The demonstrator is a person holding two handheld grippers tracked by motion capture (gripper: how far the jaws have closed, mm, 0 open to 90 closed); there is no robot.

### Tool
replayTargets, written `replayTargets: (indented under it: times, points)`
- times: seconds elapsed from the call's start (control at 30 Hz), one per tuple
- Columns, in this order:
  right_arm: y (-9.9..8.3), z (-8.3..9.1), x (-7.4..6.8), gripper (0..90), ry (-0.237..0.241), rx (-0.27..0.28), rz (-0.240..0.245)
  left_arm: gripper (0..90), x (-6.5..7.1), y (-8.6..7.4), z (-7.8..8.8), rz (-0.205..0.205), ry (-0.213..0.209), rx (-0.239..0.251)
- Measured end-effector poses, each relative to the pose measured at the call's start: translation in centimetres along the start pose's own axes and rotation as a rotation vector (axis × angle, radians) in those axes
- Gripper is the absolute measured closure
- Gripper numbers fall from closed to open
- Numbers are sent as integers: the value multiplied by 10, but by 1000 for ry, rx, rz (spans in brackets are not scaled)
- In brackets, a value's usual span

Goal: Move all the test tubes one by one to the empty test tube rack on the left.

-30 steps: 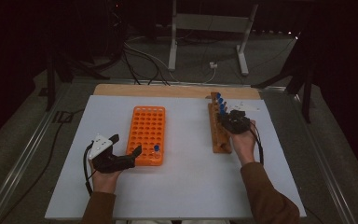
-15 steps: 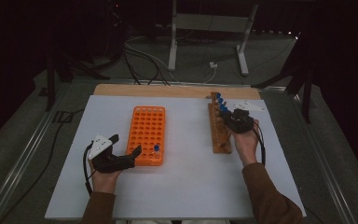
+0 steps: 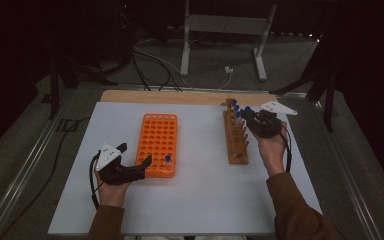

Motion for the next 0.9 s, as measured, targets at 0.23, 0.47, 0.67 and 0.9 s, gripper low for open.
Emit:
replayTargets:
  times: [0.23, 0.47, 0.67, 0.9]
  points:
    - [6, 2, -11, 766, 40, 8, -19, 15, 2, 5, -1, -12, -3, 11]
    - [4, -1, -28, 766, 103, -6, -40, 27, 8, 12, -4, -37, -18, 17]
    - [4, -6, -50, 765, 159, -31, -29, 47, 17, 23, -8, -74, -47, 20]
    - [9, -11, -85, 765, 246, -47, -7, 80, 30, 37, -21, -110, -82, 12]
Point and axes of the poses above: each handheld gripper's, and its own axes: z roughly backward along the jaws, y roughly out of its top, x roughly to its right, the point moved 7 cm from there along -z, roughly forward along the jaws, and after that the axes turned 9 degrees about x, right-handed, at the moved point
